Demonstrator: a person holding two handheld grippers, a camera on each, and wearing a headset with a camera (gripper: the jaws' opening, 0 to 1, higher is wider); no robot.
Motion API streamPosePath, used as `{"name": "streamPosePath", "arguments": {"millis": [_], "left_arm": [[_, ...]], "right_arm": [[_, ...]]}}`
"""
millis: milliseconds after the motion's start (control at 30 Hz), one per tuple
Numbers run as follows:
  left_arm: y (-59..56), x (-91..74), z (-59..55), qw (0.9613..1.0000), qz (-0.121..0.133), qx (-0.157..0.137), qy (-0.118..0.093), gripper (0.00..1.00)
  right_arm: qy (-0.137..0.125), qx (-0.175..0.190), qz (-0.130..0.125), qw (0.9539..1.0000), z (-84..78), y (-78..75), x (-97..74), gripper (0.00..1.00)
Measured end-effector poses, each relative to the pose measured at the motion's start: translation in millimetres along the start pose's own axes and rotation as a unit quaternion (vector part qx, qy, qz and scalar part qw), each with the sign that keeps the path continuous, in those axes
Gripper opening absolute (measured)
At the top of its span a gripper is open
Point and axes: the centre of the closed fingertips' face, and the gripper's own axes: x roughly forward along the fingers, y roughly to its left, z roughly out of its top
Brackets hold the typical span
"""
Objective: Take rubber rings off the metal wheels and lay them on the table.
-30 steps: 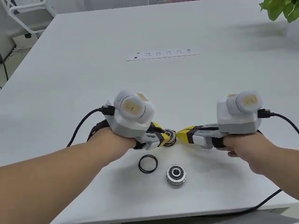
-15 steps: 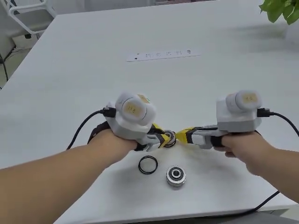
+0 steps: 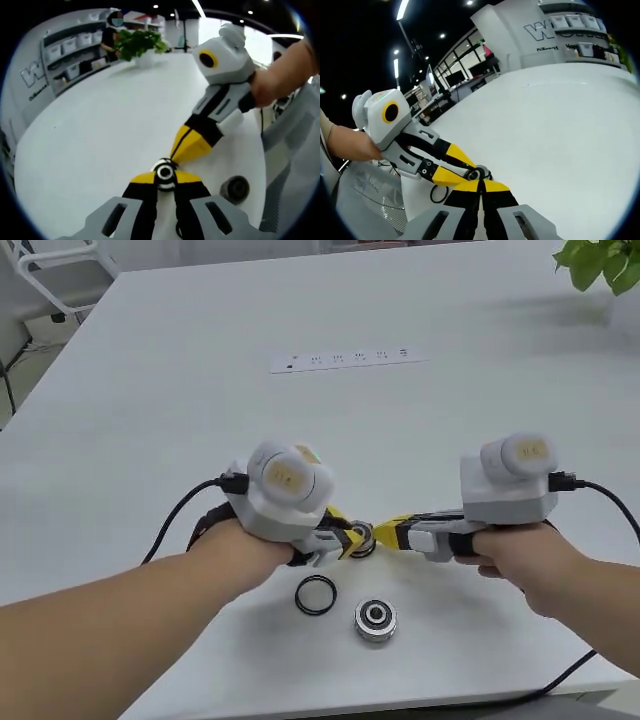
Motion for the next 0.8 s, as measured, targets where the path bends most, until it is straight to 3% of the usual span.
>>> {"name": "streamPosePath", "arguments": {"millis": [800], "left_arm": [[0.4,0.5,0.2,1.0,0.004,0.0,0.001,0.12]], "right_arm": [[-0.018,0.022,0.028,0.9992,3.4,13.2,3.5,0.0]]}}
